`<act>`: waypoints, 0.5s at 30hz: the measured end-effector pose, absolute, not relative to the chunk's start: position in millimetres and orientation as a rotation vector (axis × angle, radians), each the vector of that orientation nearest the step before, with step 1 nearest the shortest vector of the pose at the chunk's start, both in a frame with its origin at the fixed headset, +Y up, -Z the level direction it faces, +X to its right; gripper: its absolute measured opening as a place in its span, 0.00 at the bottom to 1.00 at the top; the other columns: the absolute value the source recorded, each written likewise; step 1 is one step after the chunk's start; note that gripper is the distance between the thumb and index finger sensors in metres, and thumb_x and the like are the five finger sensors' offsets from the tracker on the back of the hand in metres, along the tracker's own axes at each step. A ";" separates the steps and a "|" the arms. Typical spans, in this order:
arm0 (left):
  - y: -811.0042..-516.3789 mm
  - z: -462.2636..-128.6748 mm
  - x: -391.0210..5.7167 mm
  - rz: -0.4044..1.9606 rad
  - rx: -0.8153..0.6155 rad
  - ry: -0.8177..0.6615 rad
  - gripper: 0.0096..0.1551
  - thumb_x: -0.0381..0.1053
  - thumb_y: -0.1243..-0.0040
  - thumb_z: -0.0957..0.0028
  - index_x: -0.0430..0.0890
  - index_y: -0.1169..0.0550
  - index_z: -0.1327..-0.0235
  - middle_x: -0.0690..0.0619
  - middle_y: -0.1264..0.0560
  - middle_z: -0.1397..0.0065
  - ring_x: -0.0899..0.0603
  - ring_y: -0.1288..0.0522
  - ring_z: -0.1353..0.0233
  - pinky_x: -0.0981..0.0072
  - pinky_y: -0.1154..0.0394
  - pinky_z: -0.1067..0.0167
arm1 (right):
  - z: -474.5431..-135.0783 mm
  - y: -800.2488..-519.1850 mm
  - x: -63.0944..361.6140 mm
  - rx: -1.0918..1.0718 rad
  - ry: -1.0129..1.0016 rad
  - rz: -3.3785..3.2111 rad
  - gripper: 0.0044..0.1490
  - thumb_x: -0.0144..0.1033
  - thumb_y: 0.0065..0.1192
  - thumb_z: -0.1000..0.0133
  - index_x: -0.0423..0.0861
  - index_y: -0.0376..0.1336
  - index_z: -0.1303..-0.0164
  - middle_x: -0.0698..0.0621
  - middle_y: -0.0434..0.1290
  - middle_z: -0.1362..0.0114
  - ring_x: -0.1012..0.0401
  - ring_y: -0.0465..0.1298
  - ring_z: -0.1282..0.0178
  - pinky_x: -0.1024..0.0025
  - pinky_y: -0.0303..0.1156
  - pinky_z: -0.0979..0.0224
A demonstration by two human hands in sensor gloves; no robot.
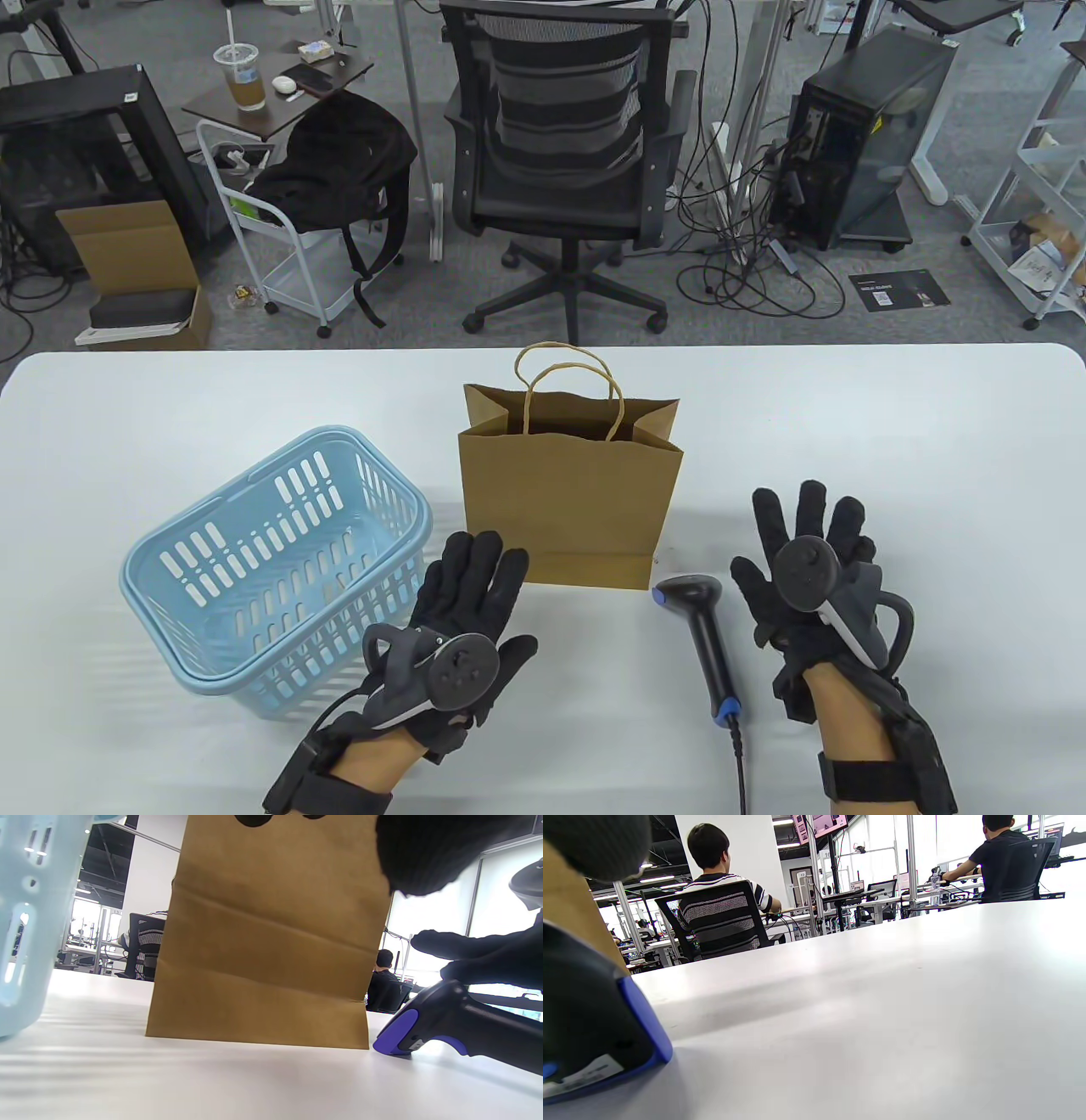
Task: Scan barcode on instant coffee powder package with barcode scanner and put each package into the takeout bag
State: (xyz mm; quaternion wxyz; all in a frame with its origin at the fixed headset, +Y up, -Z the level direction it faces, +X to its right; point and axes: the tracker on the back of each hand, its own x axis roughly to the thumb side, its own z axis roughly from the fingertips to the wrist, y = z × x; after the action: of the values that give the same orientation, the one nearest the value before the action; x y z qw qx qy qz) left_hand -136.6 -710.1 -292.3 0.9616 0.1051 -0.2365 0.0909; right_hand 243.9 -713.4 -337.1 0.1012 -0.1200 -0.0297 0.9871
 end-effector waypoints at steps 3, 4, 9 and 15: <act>-709.5 -290.7 -135.8 0.183 0.216 -0.484 0.55 0.70 0.47 0.51 0.55 0.59 0.20 0.47 0.60 0.13 0.33 0.62 0.15 0.40 0.53 0.20 | -338.0 -717.5 243.0 -0.354 -0.054 2.902 0.56 0.73 0.57 0.48 0.74 0.32 0.18 0.53 0.25 0.08 0.44 0.29 0.10 0.41 0.38 0.12; -709.7 -290.8 -135.9 0.182 0.217 -0.485 0.55 0.70 0.47 0.51 0.55 0.59 0.20 0.47 0.60 0.13 0.33 0.62 0.15 0.40 0.53 0.20 | -338.4 -718.6 242.8 -0.351 -0.050 2.896 0.56 0.73 0.57 0.48 0.74 0.32 0.18 0.53 0.26 0.08 0.44 0.31 0.10 0.41 0.38 0.12; -708.9 -290.2 -137.8 0.186 0.226 -0.480 0.56 0.70 0.47 0.52 0.55 0.59 0.20 0.47 0.60 0.13 0.33 0.62 0.15 0.40 0.53 0.20 | -338.0 -720.2 241.7 -0.352 -0.028 2.890 0.56 0.73 0.57 0.48 0.73 0.33 0.18 0.52 0.27 0.07 0.43 0.32 0.10 0.40 0.39 0.12; -708.5 -289.4 -138.6 0.185 0.235 -0.480 0.56 0.70 0.47 0.52 0.55 0.58 0.19 0.47 0.59 0.13 0.33 0.62 0.15 0.40 0.53 0.20 | -338.7 -722.9 241.4 -0.354 0.006 2.877 0.56 0.73 0.57 0.48 0.72 0.34 0.17 0.50 0.29 0.07 0.43 0.33 0.09 0.40 0.41 0.12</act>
State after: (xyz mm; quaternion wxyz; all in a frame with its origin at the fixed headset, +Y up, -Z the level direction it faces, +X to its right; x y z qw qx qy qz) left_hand -138.6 -708.5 -289.4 0.9603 0.1159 -0.2367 0.0911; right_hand 241.4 -722.9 -338.7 0.1213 -0.1213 0.0021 0.9852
